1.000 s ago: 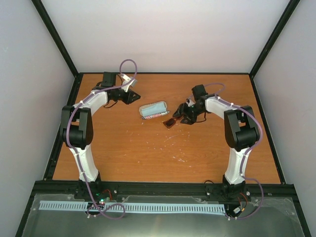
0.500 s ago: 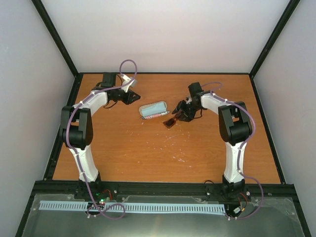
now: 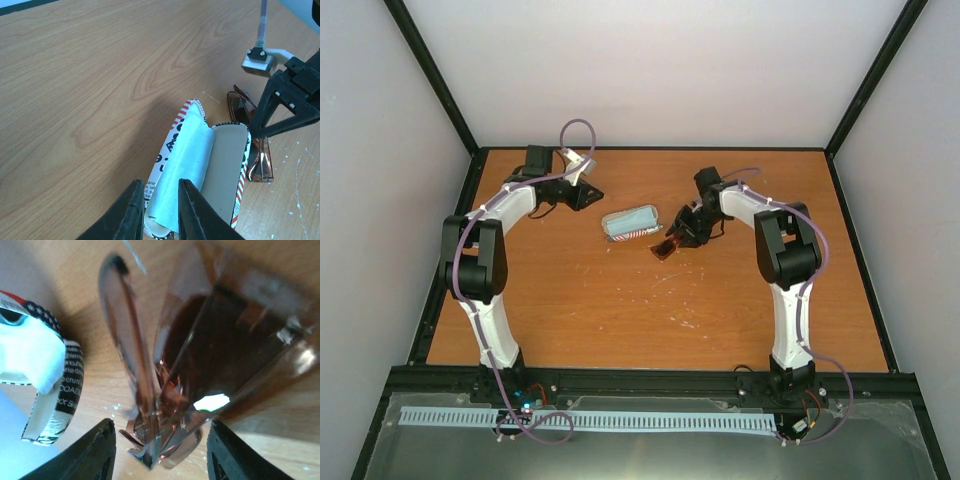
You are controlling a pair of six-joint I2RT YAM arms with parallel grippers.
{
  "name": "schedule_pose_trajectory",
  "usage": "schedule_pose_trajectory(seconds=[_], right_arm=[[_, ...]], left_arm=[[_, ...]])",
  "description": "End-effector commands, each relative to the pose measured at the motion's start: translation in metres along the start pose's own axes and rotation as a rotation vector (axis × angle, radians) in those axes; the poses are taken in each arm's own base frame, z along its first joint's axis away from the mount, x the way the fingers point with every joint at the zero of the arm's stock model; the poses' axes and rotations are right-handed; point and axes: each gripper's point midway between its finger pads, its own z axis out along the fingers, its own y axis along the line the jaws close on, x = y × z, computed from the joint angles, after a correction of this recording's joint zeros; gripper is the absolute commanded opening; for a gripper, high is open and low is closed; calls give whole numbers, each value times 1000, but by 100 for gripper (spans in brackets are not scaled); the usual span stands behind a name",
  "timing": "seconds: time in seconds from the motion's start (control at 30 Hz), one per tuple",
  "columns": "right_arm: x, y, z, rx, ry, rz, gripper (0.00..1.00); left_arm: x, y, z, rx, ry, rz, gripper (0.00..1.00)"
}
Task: Organize the sunglasses
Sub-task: Pick up the sunglasses from the center of the board.
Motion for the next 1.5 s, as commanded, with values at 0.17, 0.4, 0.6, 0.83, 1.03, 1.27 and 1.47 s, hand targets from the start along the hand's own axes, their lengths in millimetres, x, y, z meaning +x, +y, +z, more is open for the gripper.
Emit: schedule_pose_trajectory(seconds=[0.17,0.4,0.6,0.83,1.03,1.27,1.47], right_arm=[[14,-27,21,134,83,42,29],[9,-12,4,146,63,4,12],[9,4,-16,150,44,-39,5],[14,19,-38,127,23,-82,3],[14,30,-48,35,-6,-115,3],[16,66,-64,-225,-32,-200,3],[17,93,-80,-364,-44,-245,3]], left_arm=[[-15,0,-14,4,-56,28,22],[-16,2,-13,8,-60,29,22],[-14,8,-7,5,-48,20,22],[-7,41,13,-62,26,-48,22],[-5,69,26,-120,92,-57,22],[10,80,41,-111,162,-74,21],[41,76,59,-77,257,-82,21]])
